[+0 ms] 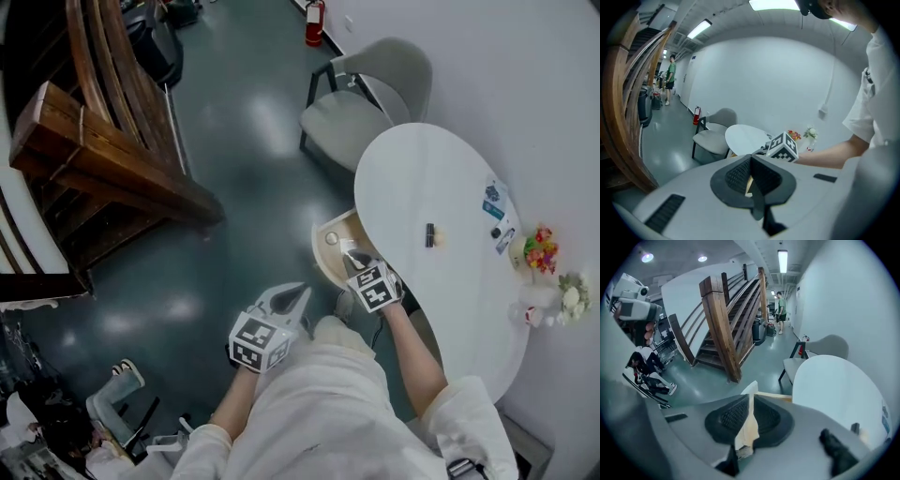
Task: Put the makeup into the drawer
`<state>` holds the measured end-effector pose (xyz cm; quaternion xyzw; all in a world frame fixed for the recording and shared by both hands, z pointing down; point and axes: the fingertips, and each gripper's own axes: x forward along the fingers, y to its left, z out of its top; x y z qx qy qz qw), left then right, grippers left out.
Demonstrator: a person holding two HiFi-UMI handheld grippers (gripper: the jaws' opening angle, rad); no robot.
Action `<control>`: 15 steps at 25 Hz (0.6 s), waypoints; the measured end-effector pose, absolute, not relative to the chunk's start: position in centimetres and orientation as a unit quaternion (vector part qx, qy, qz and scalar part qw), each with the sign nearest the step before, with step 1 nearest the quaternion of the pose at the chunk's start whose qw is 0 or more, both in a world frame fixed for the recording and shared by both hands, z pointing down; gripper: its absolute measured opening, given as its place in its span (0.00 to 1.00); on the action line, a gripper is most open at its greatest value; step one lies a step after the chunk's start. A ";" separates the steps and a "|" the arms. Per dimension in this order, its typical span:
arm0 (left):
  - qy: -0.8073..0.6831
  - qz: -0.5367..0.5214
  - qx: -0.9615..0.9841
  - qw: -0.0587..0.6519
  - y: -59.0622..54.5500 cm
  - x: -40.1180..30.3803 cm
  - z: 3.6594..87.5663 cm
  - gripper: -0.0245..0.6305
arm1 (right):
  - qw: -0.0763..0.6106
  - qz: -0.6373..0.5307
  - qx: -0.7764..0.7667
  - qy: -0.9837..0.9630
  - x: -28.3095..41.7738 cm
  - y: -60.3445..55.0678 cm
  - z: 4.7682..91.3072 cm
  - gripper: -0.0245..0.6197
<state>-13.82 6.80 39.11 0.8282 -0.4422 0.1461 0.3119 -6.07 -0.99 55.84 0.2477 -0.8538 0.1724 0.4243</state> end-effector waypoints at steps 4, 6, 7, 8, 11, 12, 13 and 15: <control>-0.451 0.134 0.831 0.296 6.0 -12.4 37.6 0.05 | 0.397 0.180 0.260 -0.861 -4.6 0.0 53.1 0.07; -0.452 0.131 0.833 0.290 5.6 -11.6 37.1 0.05 | 0.386 0.176 0.263 -0.867 -3.8 0.3 51.8 0.06; -0.452 0.129 0.835 0.288 5.4 -11.1 36.9 0.05 | 0.378 0.173 0.265 -0.870 -3.3 0.3 51.0 0.06; -0.452 0.127 0.836 0.286 5.2 -10.6 36.8 0.05 | 0.369 0.168 0.270 -0.873 -2.9 0.3 50.2 0.06; -0.451 0.123 0.837 0.284 4.8 -9.1 36.5 0.05 | 0.336 0.161 0.278 -0.886 -1.7 0.5 47.5 0.06; -0.450 0.122 0.838 0.283 4.6 -8.5 36.5 0.05 | 0.323 0.163 0.277 -0.890 -1.3 0.8 46.8 0.06; -0.449 0.120 0.839 0.283 4.5 -7.9 36.5 0.05 | 0.310 0.167 0.275 -0.895 -0.9 1.1 46.0 0.06; -0.445 0.117 0.842 0.283 4.2 -6.7 36.8 0.05 | 0.289 0.171 0.275 -0.901 0.2 1.7 44.7 0.06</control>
